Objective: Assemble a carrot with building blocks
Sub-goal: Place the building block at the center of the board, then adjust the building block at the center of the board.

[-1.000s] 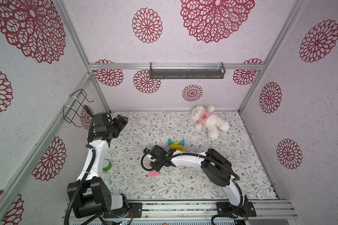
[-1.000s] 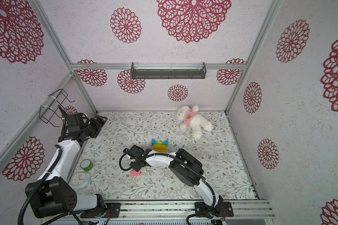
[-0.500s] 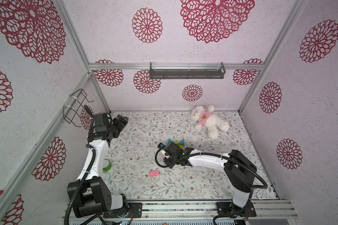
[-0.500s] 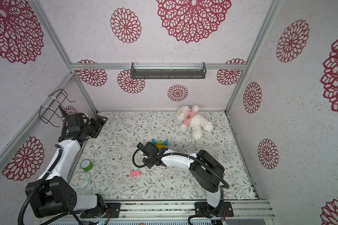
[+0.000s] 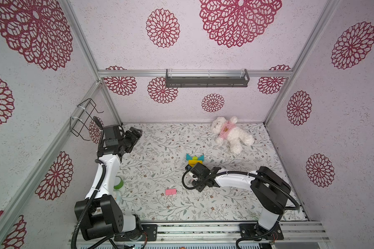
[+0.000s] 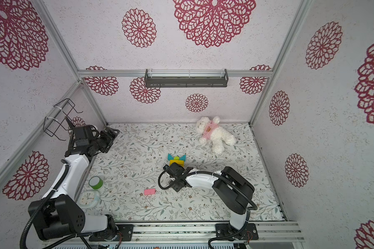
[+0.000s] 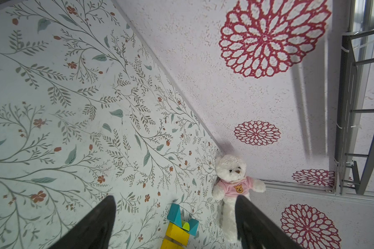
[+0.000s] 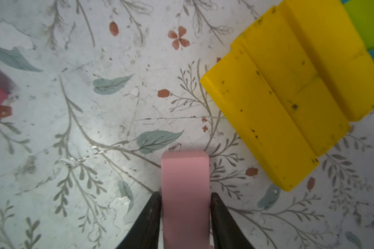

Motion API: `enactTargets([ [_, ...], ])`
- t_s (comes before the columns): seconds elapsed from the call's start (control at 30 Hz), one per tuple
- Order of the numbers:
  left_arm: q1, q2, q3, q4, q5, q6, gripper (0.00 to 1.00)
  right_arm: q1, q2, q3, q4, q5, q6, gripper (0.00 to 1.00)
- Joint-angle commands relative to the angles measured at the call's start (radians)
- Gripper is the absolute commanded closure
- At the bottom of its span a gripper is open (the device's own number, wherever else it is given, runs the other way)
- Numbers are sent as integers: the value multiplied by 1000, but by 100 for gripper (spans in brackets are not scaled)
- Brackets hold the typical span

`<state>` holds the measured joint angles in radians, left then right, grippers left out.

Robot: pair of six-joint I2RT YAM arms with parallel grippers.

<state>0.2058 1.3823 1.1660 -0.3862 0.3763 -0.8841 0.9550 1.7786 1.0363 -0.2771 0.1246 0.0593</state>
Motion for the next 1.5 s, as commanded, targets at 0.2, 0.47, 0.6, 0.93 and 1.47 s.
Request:
enactTargets([
  [0.2, -4, 4, -2, 18, 6, -7, 12, -4, -122, -41, -48, 50, 35, 44],
  [0.47, -11, 6, -3, 17, 4, -5, 12, -6, -158, -80, -69, 64, 66, 46],
  [0.6, -16, 6, -2, 15, 0, -3, 12, -8, -149, -83, -66, 74, 77, 47],
  [0.93, -23, 8, -2, 16, 5, -5, 12, -142, -203, -92, -94, 104, 69, 55],
  [1.47, -31, 13, -3, 16, 6, -5, 12, -215, -25, 16, -31, 72, 65, 56],
])
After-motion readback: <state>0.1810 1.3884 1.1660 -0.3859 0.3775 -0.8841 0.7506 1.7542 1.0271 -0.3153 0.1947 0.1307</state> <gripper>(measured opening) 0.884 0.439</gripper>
